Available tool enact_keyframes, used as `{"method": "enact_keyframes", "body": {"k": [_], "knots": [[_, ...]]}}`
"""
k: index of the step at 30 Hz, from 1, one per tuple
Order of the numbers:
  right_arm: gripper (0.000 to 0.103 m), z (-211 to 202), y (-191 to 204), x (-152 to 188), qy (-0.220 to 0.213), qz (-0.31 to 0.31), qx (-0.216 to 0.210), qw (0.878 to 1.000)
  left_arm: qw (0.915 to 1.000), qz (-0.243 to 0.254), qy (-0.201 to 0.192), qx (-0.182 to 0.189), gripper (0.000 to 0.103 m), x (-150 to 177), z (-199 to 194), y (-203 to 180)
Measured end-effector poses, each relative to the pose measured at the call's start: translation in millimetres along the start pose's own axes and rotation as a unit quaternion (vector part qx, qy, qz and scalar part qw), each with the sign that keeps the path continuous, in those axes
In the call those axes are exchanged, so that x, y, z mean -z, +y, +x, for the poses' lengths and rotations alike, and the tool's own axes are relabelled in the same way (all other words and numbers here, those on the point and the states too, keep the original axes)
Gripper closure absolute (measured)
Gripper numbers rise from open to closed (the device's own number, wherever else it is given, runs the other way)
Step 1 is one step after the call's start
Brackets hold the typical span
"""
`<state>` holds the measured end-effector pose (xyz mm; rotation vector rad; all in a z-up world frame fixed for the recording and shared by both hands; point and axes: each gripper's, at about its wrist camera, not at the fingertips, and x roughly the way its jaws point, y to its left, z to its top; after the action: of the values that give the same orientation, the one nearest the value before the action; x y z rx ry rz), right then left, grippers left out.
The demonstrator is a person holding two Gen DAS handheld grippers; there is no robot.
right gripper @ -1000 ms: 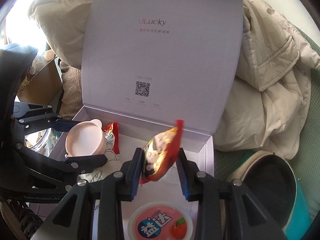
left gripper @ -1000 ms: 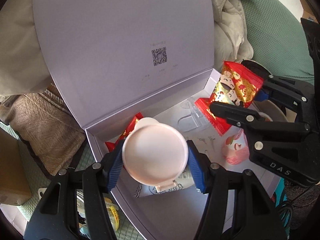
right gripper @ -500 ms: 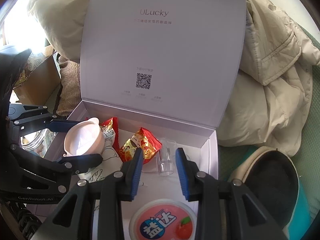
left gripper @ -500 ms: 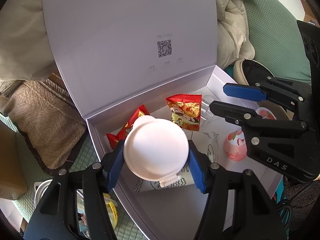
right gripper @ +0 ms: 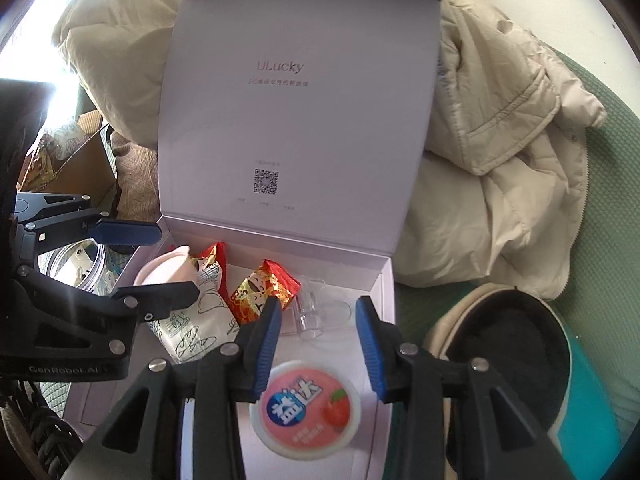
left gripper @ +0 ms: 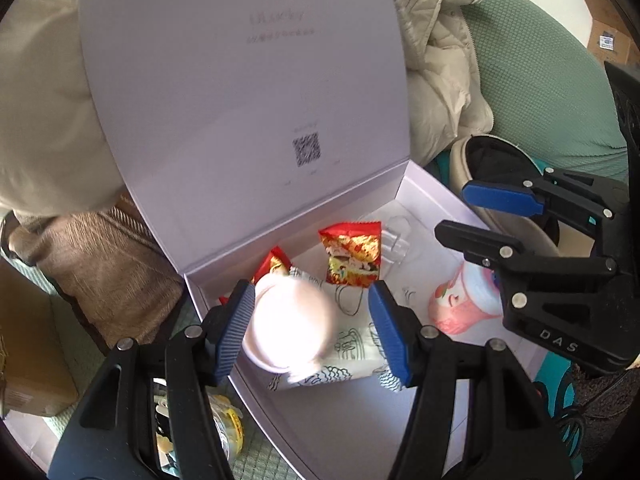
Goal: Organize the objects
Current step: 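Lower and release the pink lid container and candy packet inside the box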
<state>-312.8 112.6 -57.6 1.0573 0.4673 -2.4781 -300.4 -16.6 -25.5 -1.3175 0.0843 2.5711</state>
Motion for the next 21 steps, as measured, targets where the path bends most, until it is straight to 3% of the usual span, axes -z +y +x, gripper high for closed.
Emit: {"method": "enact_keyframes", "body": {"k": [11,18,21], "knots": [[0.048,-15,2,11,0.006,-0.008,0.008,1.0,0.9999,-0.01,-0.007,0.004,0.045,2,1,-12],[0.036,-27,4,7,-0.001,-0.007,0.016,1.0,0.9993,-0.006,-0.018,-0.032,0.044,0,-17,-10],[0.032,-38,4,4,-0.016,0.0,0.02,1.0,0.9983,-0.01,-0.03,-0.048,0.035,-3,-29,-8]]}}
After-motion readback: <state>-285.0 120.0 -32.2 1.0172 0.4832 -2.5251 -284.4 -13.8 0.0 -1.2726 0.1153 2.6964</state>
